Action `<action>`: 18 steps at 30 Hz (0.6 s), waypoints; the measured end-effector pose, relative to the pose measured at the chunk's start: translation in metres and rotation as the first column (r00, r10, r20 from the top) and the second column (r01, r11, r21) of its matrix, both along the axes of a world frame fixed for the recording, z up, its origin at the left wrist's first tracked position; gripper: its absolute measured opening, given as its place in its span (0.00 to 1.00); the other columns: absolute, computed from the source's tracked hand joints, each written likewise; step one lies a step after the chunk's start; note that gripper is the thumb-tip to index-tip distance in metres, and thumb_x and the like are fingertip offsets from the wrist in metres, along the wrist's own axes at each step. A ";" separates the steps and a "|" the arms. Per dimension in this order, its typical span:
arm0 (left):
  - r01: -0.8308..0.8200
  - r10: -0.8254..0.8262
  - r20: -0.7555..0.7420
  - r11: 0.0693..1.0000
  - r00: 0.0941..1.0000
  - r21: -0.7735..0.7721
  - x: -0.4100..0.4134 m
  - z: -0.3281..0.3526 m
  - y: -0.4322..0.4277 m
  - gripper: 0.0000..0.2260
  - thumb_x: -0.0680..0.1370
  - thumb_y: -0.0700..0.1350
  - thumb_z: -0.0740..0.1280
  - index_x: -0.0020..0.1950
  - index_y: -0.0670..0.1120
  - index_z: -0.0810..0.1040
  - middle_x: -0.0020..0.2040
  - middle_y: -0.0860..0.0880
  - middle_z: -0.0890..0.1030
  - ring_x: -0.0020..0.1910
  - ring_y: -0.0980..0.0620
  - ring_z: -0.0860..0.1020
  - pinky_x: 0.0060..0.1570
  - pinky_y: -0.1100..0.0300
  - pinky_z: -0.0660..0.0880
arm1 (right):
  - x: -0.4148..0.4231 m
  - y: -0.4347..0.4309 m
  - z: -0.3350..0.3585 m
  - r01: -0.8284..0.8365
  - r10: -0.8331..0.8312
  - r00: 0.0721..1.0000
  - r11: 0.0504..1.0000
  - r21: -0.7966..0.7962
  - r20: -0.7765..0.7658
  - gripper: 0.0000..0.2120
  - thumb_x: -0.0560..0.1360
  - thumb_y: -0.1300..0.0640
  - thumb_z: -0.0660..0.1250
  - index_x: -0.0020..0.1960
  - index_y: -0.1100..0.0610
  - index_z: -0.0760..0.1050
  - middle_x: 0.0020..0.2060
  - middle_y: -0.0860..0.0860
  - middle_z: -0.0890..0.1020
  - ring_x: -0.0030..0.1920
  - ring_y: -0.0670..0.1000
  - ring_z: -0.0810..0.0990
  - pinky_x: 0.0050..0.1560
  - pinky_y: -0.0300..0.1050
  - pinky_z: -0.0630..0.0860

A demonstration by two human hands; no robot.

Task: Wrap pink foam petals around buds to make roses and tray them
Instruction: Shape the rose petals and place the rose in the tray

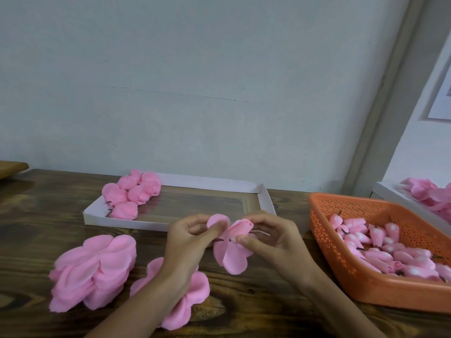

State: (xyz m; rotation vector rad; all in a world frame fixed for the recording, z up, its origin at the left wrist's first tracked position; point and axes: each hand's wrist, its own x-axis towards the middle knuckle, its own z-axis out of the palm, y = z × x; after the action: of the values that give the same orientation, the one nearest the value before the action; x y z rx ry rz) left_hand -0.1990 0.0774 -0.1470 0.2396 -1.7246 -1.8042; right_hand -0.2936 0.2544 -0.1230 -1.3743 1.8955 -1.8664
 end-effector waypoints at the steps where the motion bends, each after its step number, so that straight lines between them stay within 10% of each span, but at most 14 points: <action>1: -0.006 0.006 -0.020 1.000 1.000 -0.011 0.000 0.001 0.001 0.11 0.70 0.50 0.77 0.50 0.47 0.89 0.45 0.47 0.89 0.47 0.49 0.87 0.48 0.52 0.83 | 0.000 -0.001 0.000 -0.015 0.015 1.000 1.000 0.000 -0.017 0.10 0.76 0.63 0.77 0.56 0.53 0.86 0.55 0.53 0.86 0.57 0.56 0.85 0.52 0.47 0.84; 18: 0.070 -0.109 -0.197 0.979 0.974 -0.192 0.003 0.007 0.014 0.08 0.75 0.44 0.75 0.52 0.43 0.89 0.46 0.45 0.87 0.48 0.46 0.86 0.46 0.59 0.82 | 0.010 -0.005 -0.002 0.207 -0.204 0.977 0.976 0.060 -0.061 0.19 0.68 0.55 0.83 0.55 0.55 0.80 0.47 0.50 0.88 0.48 0.52 0.89 0.48 0.56 0.87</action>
State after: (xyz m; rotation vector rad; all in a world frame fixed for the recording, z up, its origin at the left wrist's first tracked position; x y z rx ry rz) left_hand -0.1960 0.0913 -0.1397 -0.1023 -1.7621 -1.6532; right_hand -0.2832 0.2490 -0.1251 -1.2643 2.1812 -1.8514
